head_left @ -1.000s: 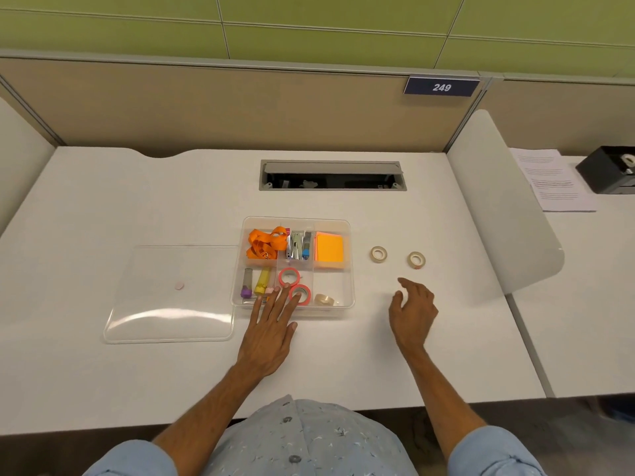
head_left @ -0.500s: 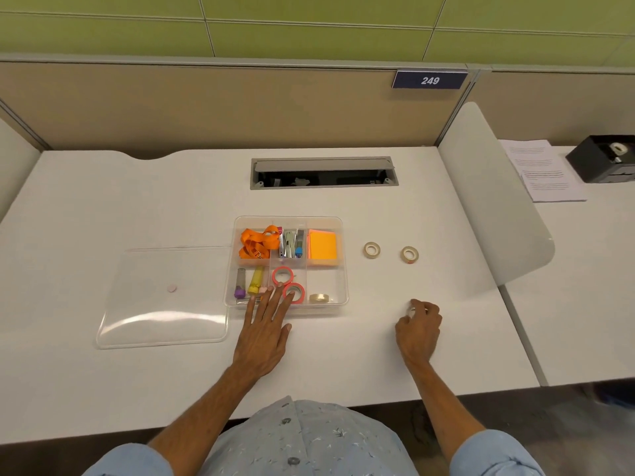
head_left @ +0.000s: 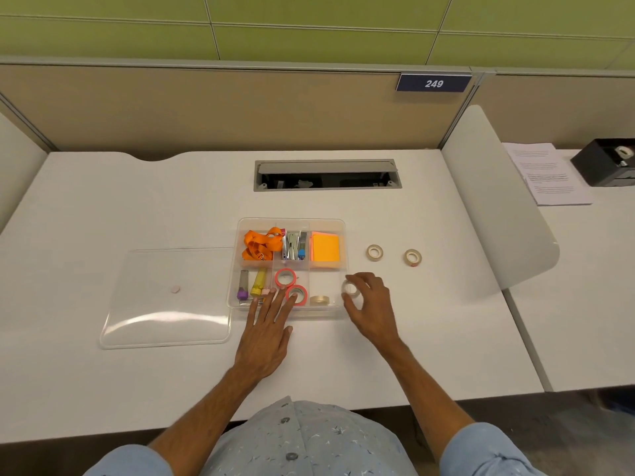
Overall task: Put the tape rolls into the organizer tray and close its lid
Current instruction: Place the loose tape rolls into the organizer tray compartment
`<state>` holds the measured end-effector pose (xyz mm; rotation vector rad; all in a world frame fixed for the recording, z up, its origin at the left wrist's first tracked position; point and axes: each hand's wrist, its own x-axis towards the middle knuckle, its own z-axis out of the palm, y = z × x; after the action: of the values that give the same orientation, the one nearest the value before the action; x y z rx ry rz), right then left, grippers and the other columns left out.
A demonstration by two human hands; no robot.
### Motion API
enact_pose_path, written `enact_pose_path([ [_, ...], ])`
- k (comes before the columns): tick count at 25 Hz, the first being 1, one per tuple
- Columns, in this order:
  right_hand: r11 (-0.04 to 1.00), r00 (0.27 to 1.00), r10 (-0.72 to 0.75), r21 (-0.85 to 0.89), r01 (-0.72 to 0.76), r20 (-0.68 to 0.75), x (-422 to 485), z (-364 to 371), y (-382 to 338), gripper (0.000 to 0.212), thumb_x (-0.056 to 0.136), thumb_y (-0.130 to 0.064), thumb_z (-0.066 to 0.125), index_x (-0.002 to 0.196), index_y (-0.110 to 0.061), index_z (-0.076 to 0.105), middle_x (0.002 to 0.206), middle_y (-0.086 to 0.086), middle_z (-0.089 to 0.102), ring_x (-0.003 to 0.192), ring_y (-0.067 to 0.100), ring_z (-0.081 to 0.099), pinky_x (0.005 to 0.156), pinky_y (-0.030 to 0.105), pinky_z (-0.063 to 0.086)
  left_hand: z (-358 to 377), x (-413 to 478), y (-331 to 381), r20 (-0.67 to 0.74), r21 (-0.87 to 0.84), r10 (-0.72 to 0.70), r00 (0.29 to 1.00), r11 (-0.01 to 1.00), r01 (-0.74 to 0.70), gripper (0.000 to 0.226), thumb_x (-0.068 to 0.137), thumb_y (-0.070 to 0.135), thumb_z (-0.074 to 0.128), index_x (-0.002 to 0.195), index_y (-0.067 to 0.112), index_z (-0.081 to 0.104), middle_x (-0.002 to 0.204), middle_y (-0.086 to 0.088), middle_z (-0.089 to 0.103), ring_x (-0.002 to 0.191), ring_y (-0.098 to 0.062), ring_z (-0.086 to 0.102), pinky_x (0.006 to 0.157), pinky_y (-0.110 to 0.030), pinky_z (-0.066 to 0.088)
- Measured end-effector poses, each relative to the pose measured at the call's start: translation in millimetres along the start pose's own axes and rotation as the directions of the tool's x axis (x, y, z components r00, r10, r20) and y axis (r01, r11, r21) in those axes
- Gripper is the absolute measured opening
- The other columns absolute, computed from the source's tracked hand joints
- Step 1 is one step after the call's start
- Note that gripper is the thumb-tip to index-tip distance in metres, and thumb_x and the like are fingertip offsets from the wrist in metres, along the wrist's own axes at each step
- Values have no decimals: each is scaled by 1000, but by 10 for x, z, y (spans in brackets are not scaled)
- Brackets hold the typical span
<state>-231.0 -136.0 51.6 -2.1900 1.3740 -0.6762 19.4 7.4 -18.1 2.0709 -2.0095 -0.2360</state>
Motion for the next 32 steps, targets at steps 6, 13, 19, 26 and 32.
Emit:
enact_pose_path([
  [6, 979, 989, -104, -167, 120, 102, 18, 103, -42, 43, 95, -43, 65, 135, -29, 64, 140, -4, 61, 134, 18, 50, 114, 46, 36, -13, 7, 8, -2, 0, -11, 1000, 1000, 11, 68, 111, 52, 31, 173, 27, 17, 179, -6, 22, 165, -32, 18, 134, -50, -5],
  [13, 999, 999, 7, -42, -8, -34, 95, 10, 41, 39, 99, -32, 66, 137, -28, 63, 140, -5, 62, 135, 15, 48, 112, 34, 33, 13, 11, 2, 22, -18, -20, 1000, 1000, 21, 66, 113, 54, 22, 172, 25, 21, 179, -6, 23, 165, -33, 19, 131, -64, 20],
  [19, 980, 974, 187, -50, -195, -126, 274, -78, 280, 36, 97, -17, 63, 132, -26, 65, 134, -2, 64, 129, 23, 51, 102, 42, 38, 17, 6, 8, 6, 0, -18, 1000, 1000, 18, 65, 113, 53, 21, 173, 25, 19, 179, -6, 22, 166, -32, 18, 134, -57, 7],
  [26, 923, 956, 289, -280, -264, 52, 539, -7, 621, 60, 96, -23, 66, 153, -16, 49, 161, 15, 42, 145, 37, 40, 111, 61, 38, 11, 0, 8, -12, 12, -12, 1000, 1000, 12, 65, 113, 51, 26, 173, 26, 18, 179, -6, 24, 165, -32, 19, 134, -52, 1],
  [32, 909, 958, 275, -349, -230, 85, 596, 97, 671, 56, 93, -21, 70, 146, -14, 54, 167, 13, 38, 150, 34, 39, 118, 59, 36, -6, -3, 14, -8, 0, -10, 1000, 1000, 10, 68, 112, 47, 32, 173, 29, 9, 180, -5, 19, 166, -30, 16, 134, -56, 7],
])
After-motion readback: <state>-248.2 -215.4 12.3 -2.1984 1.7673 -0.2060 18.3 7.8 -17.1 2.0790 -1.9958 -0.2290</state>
